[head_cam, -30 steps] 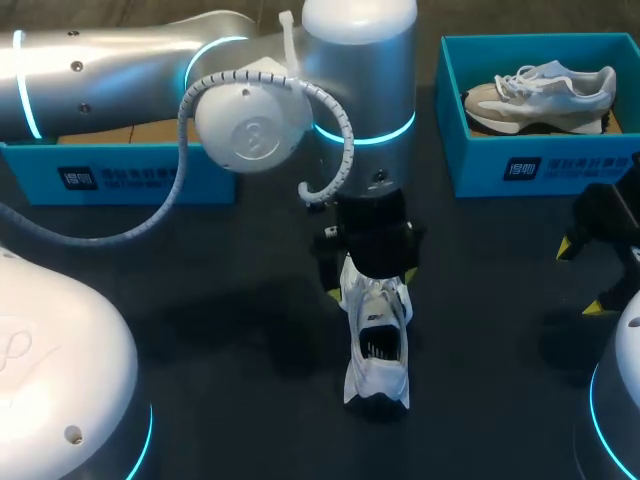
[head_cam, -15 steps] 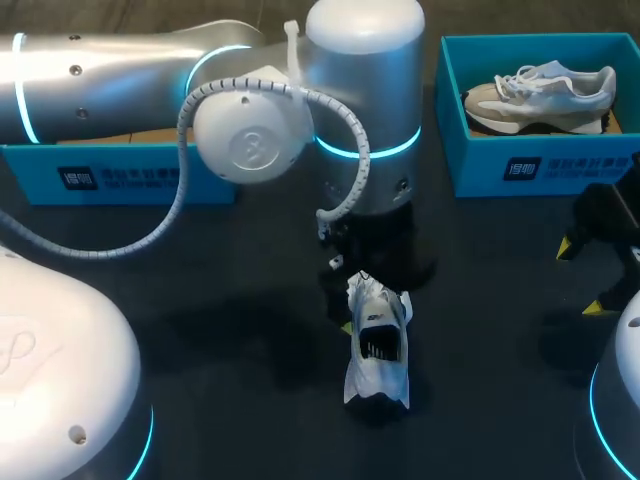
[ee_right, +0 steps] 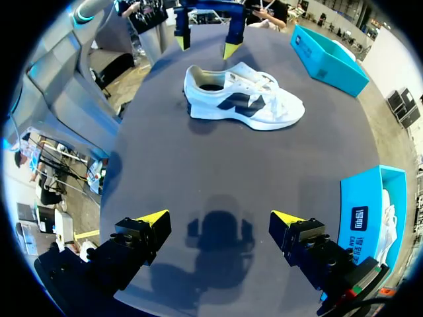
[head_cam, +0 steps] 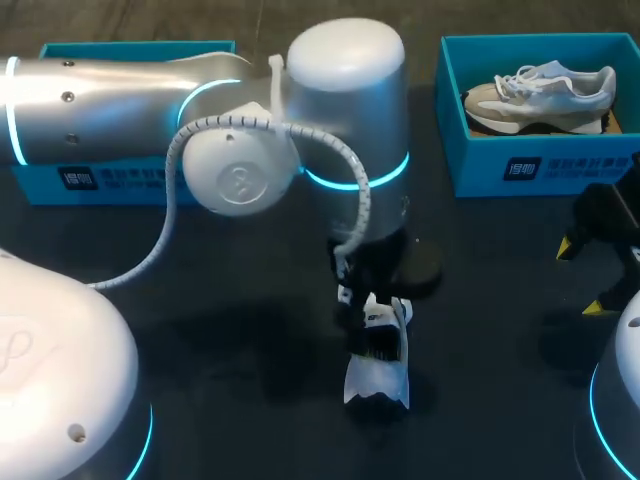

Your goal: Take the shoe out of the shoebox, open the shoe tongue, remove and reinsert the insole, then place the shoe into the shoebox

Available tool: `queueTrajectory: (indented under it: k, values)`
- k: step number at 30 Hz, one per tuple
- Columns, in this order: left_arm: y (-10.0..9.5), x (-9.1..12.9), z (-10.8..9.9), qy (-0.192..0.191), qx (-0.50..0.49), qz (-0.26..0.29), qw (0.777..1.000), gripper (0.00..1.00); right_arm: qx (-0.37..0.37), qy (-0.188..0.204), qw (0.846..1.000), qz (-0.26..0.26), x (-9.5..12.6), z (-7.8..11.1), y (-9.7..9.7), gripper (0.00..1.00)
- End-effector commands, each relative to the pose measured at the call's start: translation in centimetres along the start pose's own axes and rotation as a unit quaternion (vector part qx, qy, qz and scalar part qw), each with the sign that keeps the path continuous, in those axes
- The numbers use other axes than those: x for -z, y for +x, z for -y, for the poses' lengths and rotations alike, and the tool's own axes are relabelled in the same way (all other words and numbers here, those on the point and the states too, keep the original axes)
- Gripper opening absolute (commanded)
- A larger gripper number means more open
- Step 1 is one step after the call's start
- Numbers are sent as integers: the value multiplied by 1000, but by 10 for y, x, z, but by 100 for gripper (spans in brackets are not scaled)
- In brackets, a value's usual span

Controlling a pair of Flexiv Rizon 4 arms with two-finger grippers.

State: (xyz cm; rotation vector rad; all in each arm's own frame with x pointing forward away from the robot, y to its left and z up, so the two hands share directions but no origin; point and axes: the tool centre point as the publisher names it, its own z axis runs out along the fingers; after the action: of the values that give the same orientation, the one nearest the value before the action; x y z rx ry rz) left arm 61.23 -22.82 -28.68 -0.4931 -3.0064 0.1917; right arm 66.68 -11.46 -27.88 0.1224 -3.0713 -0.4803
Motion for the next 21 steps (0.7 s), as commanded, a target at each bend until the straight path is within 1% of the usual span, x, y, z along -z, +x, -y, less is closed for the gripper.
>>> queueTrajectory:
  k: [1,3,5,10,13,16,19,21]
  values:
    - [3,2,6,-21,43,11,999,100,0,1,1000,1,0,0,1,100]
    - [6,-1,9,-25,55,15,998,100,0,1,1000,1,0,0,1,100]
    - [10,-5,12,-18,63,-8,998,100,0,1,1000,1,0,0,1,100]
    - [22,-14,20,-25,85,-9,996,100,0,1,1000,1,0,0,1,100]
    - [25,-19,21,-30,102,-4,994,100,0,1,1000,1,0,0,1,100]
    - [29,-24,20,-19,111,-2,994,100,0,1,1000,1,0,0,1,100]
    - [33,-32,21,-24,127,3,992,100,0,1,1000,1,0,0,1,100]
    - [33,-38,21,-22,127,-9,992,100,0,1,1000,1,0,0,1,100]
